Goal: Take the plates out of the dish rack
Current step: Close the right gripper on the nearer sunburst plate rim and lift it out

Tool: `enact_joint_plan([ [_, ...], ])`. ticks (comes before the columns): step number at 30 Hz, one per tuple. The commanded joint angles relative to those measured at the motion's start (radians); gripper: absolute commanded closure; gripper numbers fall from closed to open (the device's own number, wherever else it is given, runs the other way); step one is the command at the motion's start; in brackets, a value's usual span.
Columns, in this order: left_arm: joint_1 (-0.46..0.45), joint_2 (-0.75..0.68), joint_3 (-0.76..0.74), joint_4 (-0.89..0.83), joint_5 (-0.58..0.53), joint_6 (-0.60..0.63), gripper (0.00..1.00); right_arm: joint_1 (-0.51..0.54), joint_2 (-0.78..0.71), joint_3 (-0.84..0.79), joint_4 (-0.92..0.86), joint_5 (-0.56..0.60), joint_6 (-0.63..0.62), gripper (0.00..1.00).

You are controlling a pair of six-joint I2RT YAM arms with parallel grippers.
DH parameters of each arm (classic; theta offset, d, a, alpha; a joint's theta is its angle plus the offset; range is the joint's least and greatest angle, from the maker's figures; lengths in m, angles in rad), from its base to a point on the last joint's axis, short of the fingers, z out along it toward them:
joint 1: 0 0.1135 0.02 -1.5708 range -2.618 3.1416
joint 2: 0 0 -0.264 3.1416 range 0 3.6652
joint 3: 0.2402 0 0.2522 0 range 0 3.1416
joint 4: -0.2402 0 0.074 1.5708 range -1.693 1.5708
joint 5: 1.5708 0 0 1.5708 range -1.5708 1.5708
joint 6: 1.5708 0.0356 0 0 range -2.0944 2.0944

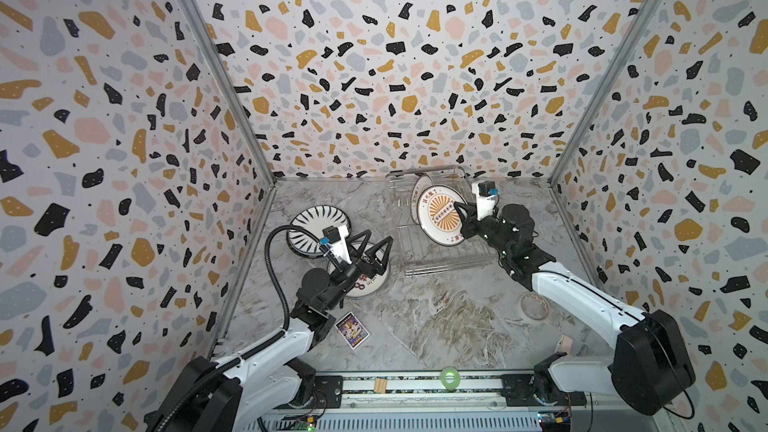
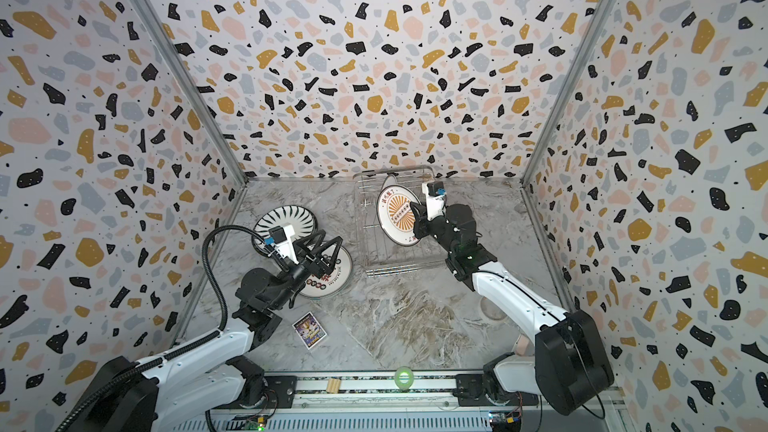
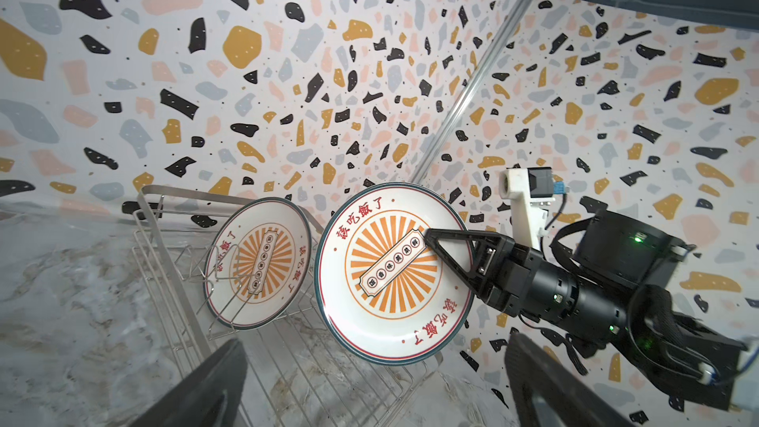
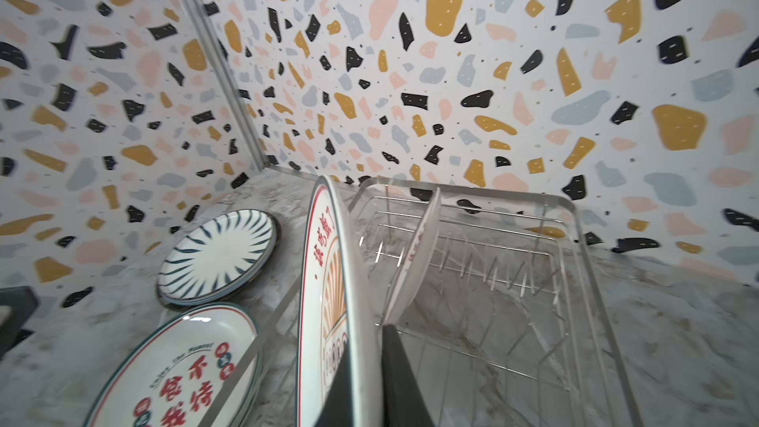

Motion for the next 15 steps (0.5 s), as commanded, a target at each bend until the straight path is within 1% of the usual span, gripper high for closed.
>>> enact_joint_plan([
  [1, -0.007, -0.004, -0.029, 0.127, 0.084, 0.092, 0.0, -0.055, -0.05, -0.036, 0.227, -0.288, 0.117, 1.0],
  [5, -0.016, -0.006, -0.06, 0.143, 0.121, 0.121, 0.0, -0.071, -0.06, -0.074, 0.322, -0.431, 0.154, 1.0],
  [8, -0.037, 0.01, -0.06, 0.16, 0.114, 0.132, 0.0, -0.07, -0.059, -0.109, 0.43, -0.526, 0.203, 1.0],
  [11, -0.071, 0.034, -0.027, 0.118, 0.102, 0.166, 0.02, -0.07, -0.055, -0.127, 0.499, -0.582, 0.234, 1.0],
  [15, -0.103, 0.062, -0.006, 0.128, 0.083, 0.173, 0.06, -0.067, -0.051, -0.129, 0.509, -0.608, 0.237, 1.0],
])
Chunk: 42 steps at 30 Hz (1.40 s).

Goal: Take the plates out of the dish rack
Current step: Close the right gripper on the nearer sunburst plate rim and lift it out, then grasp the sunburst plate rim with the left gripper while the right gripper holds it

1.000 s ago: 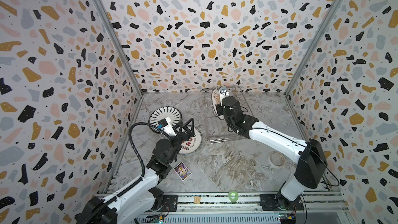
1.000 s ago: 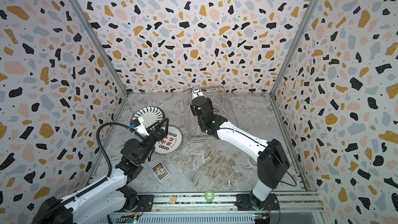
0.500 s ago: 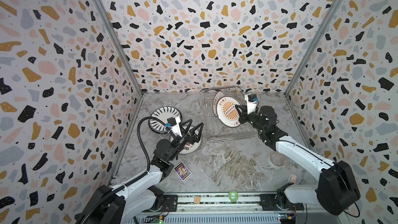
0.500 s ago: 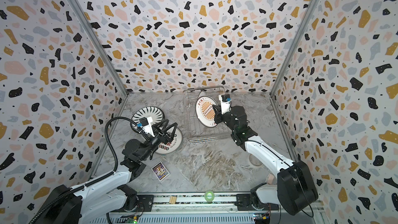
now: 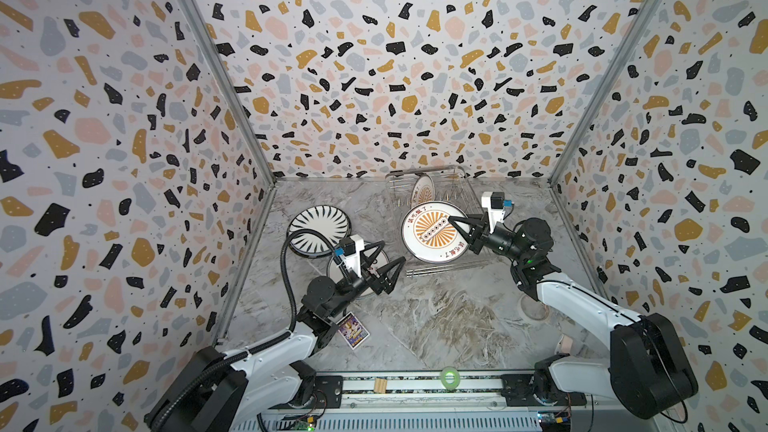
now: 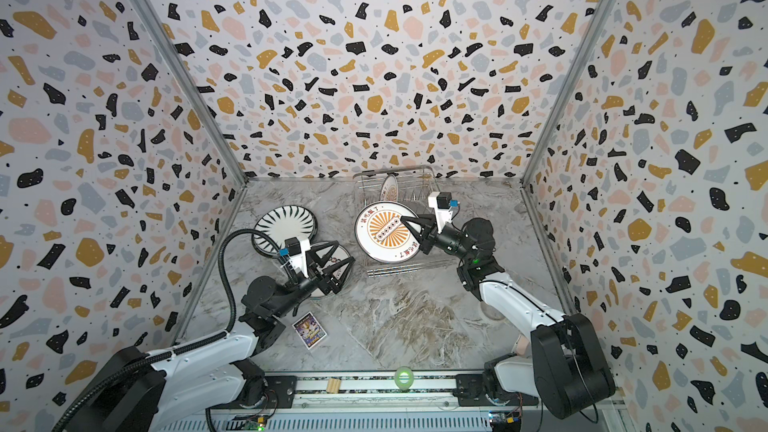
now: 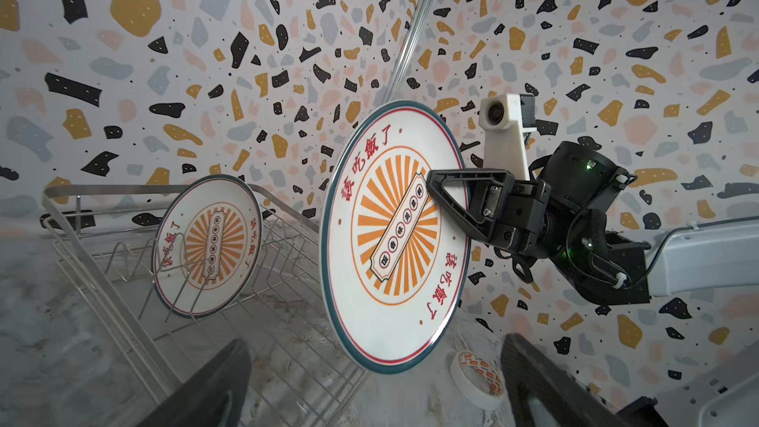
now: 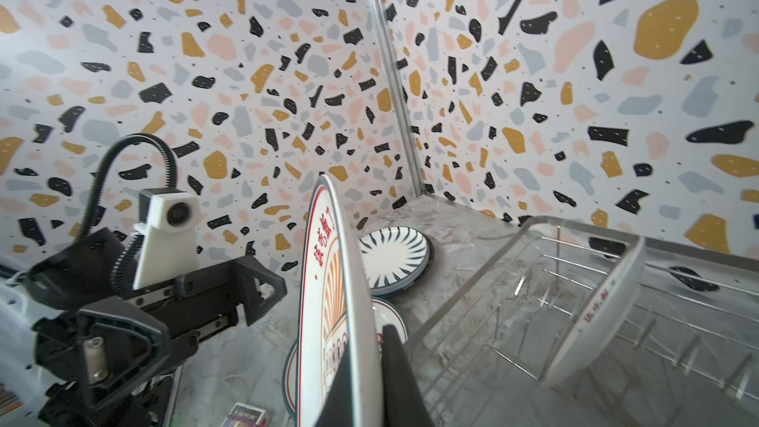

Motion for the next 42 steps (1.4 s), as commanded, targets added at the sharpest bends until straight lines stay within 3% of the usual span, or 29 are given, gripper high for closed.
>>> enact_joint_plan([
  [1, -0.024, 0.02, 0.038, 0.072, -0.004, 0.041, 0.08, 0.005, -0.034, 0.006, 0.117, -0.083, 0.035, 1.0],
  [23, -0.052, 0.105, 0.107, 0.064, -0.003, -0.03, 0.95, 0.052, -0.025, -0.003, 0.097, -0.106, -0.04, 1.0],
  [26, -0.052, 0.104, 0.109, 0.056, -0.002, -0.027, 1.0, 0.055, -0.022, -0.002, 0.096, -0.106, -0.043, 1.0],
  [32, -0.05, 0.096, 0.107, 0.056, -0.009, -0.066, 1.0, 0.055, -0.013, 0.002, 0.08, -0.097, -0.057, 0.99],
  [42, -0.032, -0.008, 0.08, -0.007, -0.114, -0.107, 1.0, 0.054, -0.006, 0.003, 0.02, 0.029, -0.091, 0.65],
])
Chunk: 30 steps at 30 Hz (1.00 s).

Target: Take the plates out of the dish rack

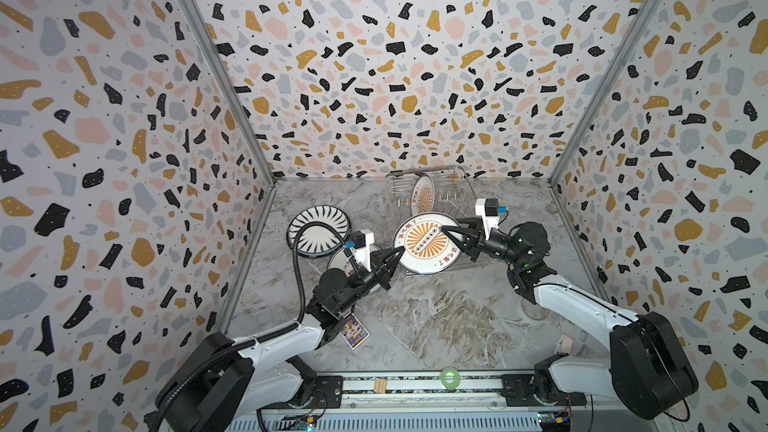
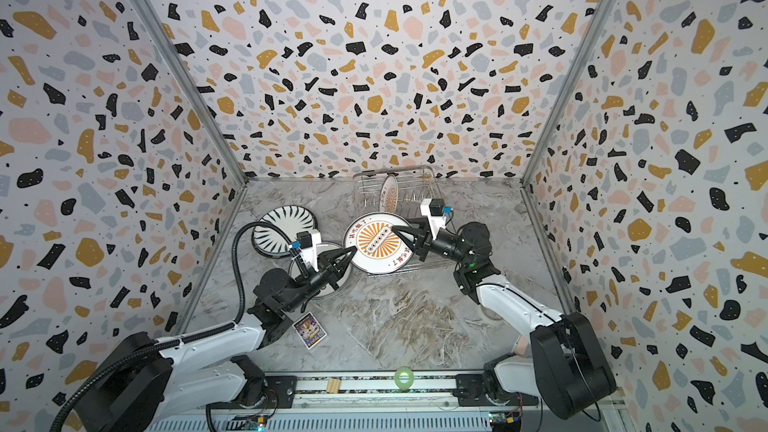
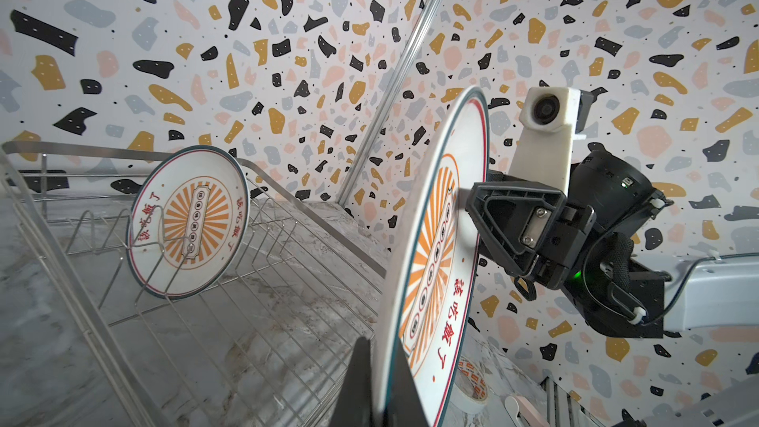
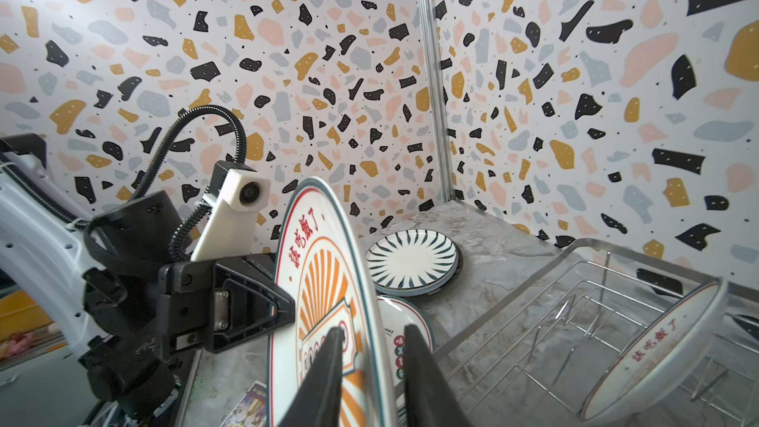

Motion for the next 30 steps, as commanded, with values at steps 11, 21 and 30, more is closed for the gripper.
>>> enact_joint_plan([
  [11, 0.111, -0.194, -0.07, -0.005, -0.071, -0.086, 1.0, -0.01, -0.014, 0.029, -0.055, 0.137, -0.033, 0.45],
  [21, 0.245, -0.294, -0.114, -0.244, -0.271, -0.273, 1.0, 0.07, -0.032, 0.052, -0.128, 0.272, -0.101, 0.01],
  [30, 0.296, -0.3, -0.177, -0.255, -0.251, -0.429, 1.0, 0.25, 0.006, 0.125, -0.236, 0.395, -0.319, 0.01],
])
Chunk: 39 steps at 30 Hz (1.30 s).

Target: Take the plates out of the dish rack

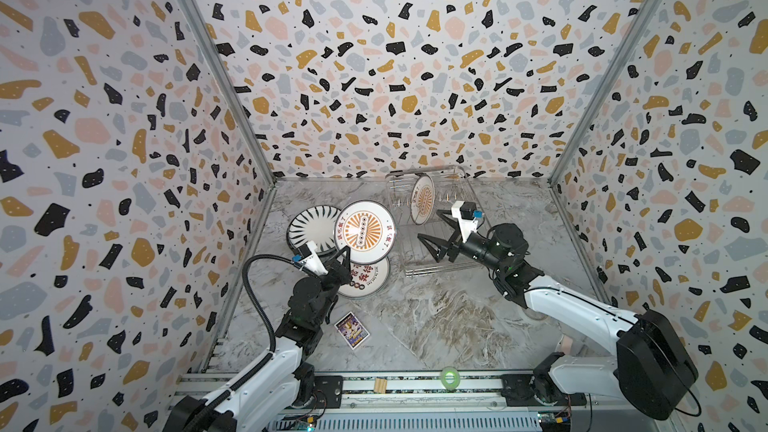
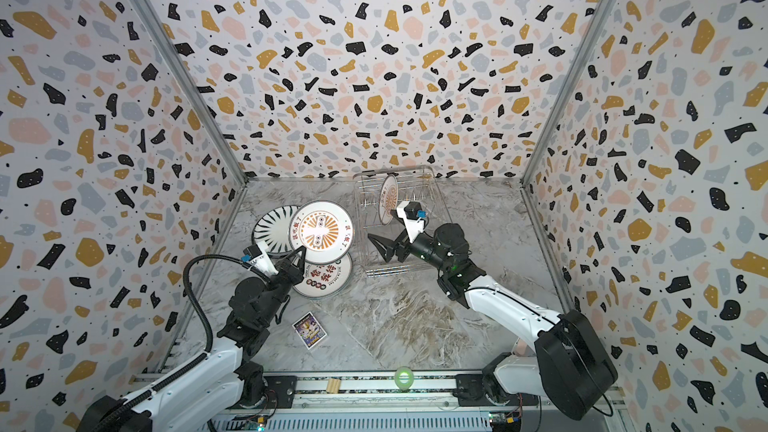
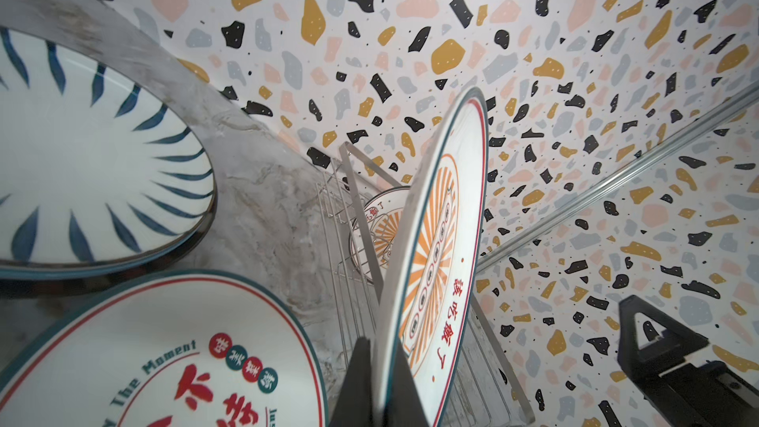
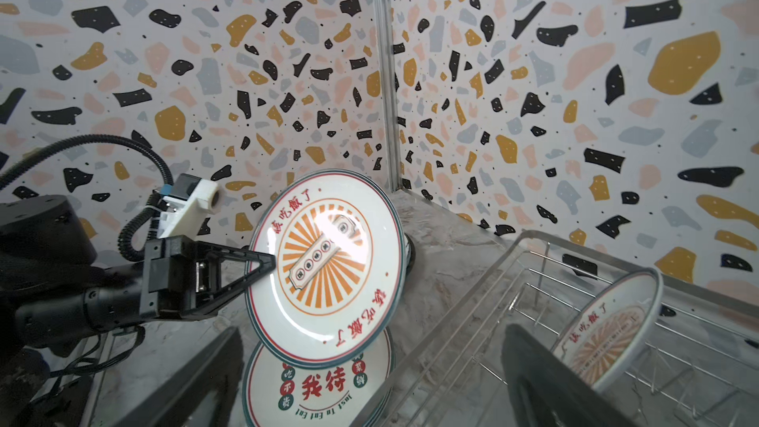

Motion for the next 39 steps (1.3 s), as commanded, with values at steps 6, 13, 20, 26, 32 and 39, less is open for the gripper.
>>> enact_joint_plan([
  [6, 0.016, -0.026, -0.021, 0.028, 0.013, -0.211, 1.0, 0.067, 0.133, 0.228, -0.276, -0.026, -0.131, 0.01],
  [13, 0.017, -0.046, -0.009, -0.164, -0.011, -0.314, 1.0, 0.22, 0.262, 0.364, -0.476, 0.115, -0.313, 0.01],
  [20, 0.017, -0.061, -0.012, -0.263, -0.034, -0.377, 1.0, 0.271, 0.371, 0.467, -0.578, 0.166, -0.356, 0.01],
  [26, 0.017, -0.058, -0.004, -0.345, -0.075, -0.413, 1.0, 0.285, 0.435, 0.523, -0.631, 0.203, -0.362, 0.01],
  [32, 0.017, -0.015, -0.015, -0.327, -0.058, -0.456, 1.0, 0.29, 0.467, 0.563, -0.671, 0.296, -0.35, 0.01],
  [39, 0.017, 0.021, -0.038, -0.308, -0.069, -0.488, 1.0, 0.295, 0.497, 0.578, -0.68, 0.283, -0.352, 0.01],
])
